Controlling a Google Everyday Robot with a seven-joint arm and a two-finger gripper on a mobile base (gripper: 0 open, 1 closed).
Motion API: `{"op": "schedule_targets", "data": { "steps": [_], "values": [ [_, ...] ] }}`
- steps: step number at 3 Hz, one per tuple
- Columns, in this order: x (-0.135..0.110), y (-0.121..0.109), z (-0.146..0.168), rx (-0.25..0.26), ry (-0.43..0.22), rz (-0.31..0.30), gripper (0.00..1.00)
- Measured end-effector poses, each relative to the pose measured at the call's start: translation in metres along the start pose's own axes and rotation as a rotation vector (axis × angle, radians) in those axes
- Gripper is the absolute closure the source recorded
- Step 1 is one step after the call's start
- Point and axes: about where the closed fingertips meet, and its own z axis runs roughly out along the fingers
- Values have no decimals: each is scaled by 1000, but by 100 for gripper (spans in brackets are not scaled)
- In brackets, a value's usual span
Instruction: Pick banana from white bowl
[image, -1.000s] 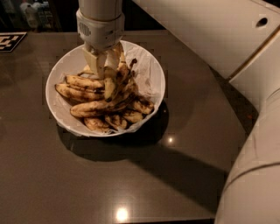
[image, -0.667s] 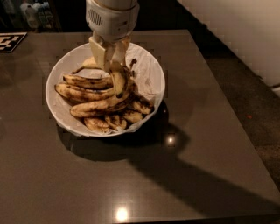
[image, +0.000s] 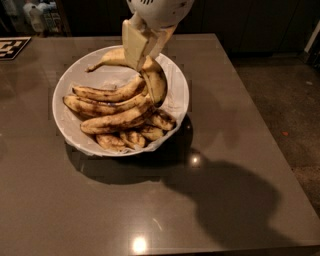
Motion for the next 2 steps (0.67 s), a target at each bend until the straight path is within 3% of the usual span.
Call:
{"op": "schedule_targets", "data": {
  "steps": [1,2],
  "values": [
    [25,6,-24,-15,-37,-22,100],
    [58,14,-45,-22,-61,-1,100]
  ]
}}
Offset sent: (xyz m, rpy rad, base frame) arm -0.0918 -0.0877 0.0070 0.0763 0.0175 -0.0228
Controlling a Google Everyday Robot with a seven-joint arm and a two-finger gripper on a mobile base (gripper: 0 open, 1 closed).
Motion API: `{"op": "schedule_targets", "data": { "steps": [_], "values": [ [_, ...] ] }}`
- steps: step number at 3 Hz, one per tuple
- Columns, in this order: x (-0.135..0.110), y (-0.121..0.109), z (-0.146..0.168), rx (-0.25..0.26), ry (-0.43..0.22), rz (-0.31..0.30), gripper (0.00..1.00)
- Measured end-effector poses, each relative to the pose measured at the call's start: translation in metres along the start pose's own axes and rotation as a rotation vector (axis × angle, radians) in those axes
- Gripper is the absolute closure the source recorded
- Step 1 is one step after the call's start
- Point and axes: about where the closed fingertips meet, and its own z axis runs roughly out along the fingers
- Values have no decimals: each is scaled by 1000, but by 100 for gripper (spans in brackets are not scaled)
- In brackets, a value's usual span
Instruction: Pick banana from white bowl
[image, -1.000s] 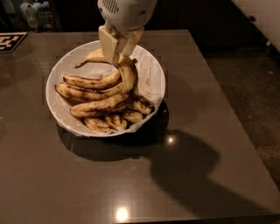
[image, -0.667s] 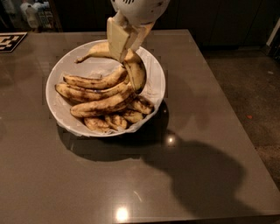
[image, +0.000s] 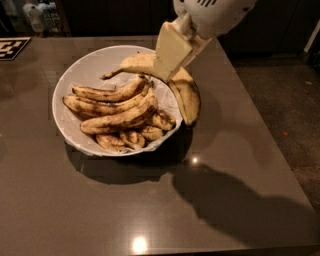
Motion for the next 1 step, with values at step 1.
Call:
{"op": "schedule_targets", "data": {
  "steps": [1],
  "values": [
    [33,8,-17,4,-3,44,100]
  ]
}}
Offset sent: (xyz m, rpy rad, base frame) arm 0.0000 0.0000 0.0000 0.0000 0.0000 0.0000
